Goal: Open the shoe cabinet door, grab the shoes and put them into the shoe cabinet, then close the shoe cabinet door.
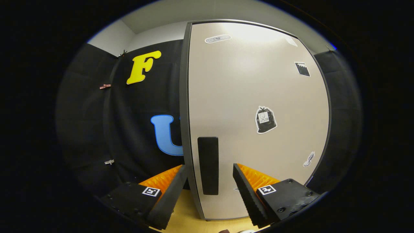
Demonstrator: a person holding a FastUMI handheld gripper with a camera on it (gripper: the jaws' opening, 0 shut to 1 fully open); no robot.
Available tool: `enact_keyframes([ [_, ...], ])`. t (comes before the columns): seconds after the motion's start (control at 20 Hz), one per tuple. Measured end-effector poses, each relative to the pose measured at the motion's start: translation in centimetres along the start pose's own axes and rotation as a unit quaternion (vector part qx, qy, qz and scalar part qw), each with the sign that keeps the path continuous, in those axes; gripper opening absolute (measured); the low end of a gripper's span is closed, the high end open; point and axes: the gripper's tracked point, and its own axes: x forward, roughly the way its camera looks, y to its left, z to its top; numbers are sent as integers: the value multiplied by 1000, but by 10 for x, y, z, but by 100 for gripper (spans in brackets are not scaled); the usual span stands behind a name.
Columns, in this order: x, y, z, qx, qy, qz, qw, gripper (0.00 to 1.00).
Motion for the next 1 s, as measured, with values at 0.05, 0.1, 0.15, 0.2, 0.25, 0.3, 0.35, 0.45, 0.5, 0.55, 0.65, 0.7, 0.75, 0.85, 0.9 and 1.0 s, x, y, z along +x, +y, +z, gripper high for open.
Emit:
enact_keyframes([
  [0.05, 6, -1, -2, 3, 3, -5, 1000, 91],
  [0.1, 11, 0, -5, 7, 7, -7, 1000, 83],
  [0.15, 16, -2, -8, 8, 10, -13, 1000, 80],
  [0.2, 22, -1, -10, 10, 11, -15, 1000, 75],
  [0.25, 26, -2, -11, 9, 9, -21, 1000, 69],
  [0.3, 27, -2, -12, 7, 12, -26, 1000, 53],
  [0.35, 29, 0, -13, 4, 6, -27, 1000, 47],
  [0.45, 16, -5, -1, -24, 2, -38, 999, 45],
  [0.5, 32, -5, -13, -32, -1, -36, 999, 36],
  [0.55, 26, -3, -12, -34, -1, -32, 999, 36],
  [0.65, 25, -4, -10, -34, -3, -27, 999, 29],
  [0.7, 27, -4, -12, -35, -3, -23, 999, 23],
  [0.75, 26, -3, -12, -30, -2, -19, 999, 23],
  [0.85, 23, -3, -12, -26, -1, -13, 1000, 17],
  [0.9, 20, -3, -11, -29, -2, -7, 1000, 17],
  [1.0, 8, 0, -10, -18, 2, 9, 1000, 17],
])
